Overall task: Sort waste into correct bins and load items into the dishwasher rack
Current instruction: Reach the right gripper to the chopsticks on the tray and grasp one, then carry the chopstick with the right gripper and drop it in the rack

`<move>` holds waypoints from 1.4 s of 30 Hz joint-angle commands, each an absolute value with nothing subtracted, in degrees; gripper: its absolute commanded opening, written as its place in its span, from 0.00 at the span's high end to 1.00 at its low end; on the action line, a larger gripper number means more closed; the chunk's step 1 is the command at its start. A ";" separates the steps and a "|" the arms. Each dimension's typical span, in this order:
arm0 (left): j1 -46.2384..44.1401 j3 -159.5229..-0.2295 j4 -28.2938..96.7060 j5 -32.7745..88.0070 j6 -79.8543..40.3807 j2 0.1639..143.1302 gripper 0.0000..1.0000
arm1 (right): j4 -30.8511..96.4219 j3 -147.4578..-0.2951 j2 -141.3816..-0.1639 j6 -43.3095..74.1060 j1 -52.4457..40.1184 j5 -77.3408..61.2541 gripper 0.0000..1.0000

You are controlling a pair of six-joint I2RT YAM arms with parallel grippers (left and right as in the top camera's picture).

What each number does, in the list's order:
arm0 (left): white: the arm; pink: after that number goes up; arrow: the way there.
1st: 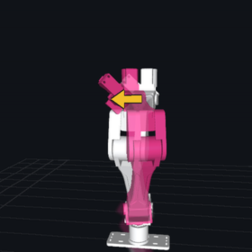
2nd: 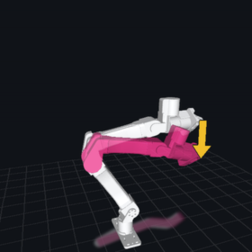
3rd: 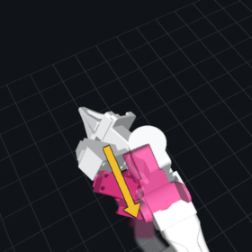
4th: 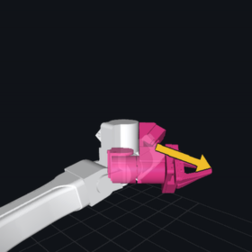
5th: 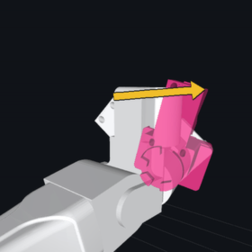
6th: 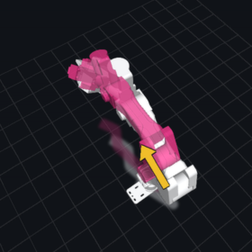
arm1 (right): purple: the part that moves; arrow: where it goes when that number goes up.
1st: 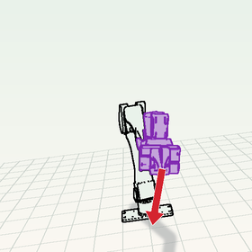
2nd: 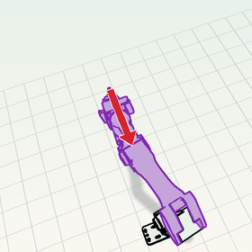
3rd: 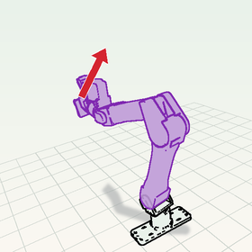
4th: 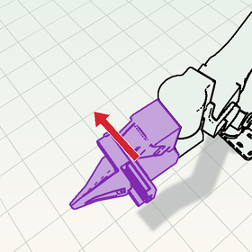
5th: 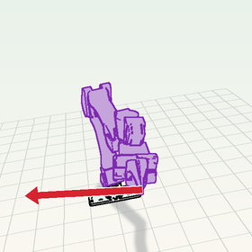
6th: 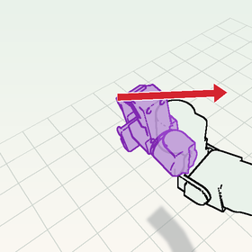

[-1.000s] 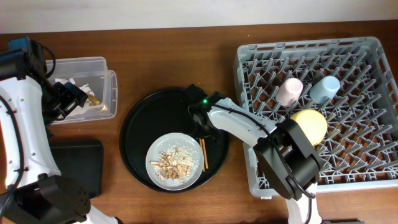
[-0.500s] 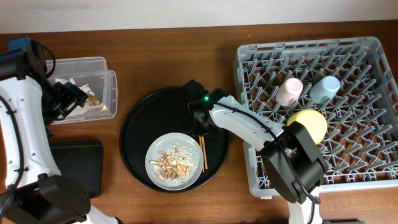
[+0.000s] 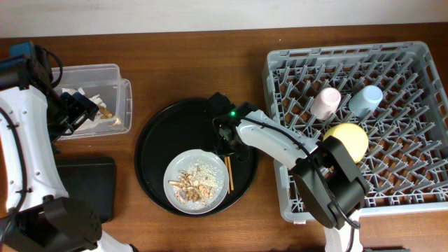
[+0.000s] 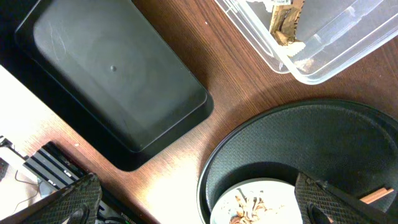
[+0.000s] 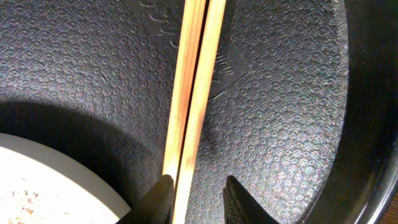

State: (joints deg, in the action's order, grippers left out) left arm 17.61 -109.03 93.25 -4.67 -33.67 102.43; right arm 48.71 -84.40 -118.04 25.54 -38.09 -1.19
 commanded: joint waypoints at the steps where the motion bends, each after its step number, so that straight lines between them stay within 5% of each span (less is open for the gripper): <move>1: 17.80 -109.65 93.30 -4.75 -34.04 101.86 0.01 | 48.07 -83.72 -118.67 26.02 -38.30 -1.28 0.71; 15: 17.80 -109.65 93.32 -4.75 -34.04 101.86 0.01 | 44.71 -79.75 -118.67 26.02 -38.20 0.69 0.71; 20: 17.80 -109.65 93.30 -4.75 -34.04 101.86 0.01 | 44.29 -79.64 -118.67 26.02 -38.22 2.28 0.90; 31: 17.80 -109.65 93.32 -4.75 -34.04 101.86 0.01 | 47.09 -82.15 -116.25 25.74 -37.80 3.77 0.96; 42: 17.80 -109.65 93.30 -4.75 -34.04 101.86 0.01 | 61.93 -98.56 -105.36 12.43 -22.09 6.13 0.96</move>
